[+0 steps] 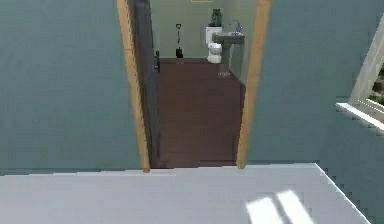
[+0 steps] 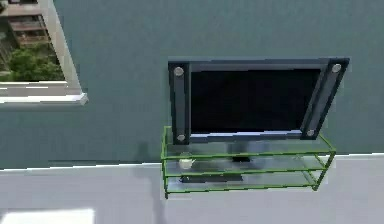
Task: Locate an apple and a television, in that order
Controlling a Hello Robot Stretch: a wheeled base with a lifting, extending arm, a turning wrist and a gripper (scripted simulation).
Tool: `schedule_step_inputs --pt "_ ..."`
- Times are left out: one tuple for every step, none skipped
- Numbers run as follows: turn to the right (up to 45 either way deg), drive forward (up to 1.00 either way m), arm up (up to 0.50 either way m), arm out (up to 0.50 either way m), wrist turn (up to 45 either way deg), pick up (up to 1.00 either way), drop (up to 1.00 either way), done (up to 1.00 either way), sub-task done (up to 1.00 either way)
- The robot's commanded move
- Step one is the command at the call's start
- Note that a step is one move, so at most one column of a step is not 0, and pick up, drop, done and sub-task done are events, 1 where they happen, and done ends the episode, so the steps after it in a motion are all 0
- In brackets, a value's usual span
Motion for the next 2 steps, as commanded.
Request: schedule_step_inputs --pt "0.0 1.00 0.00 0.00 0.0 0.00 0.00 0.00 0.00" --pt "0.0 1.00 0.00 0.00 0.0 0.00 0.00 0.00 0.00"
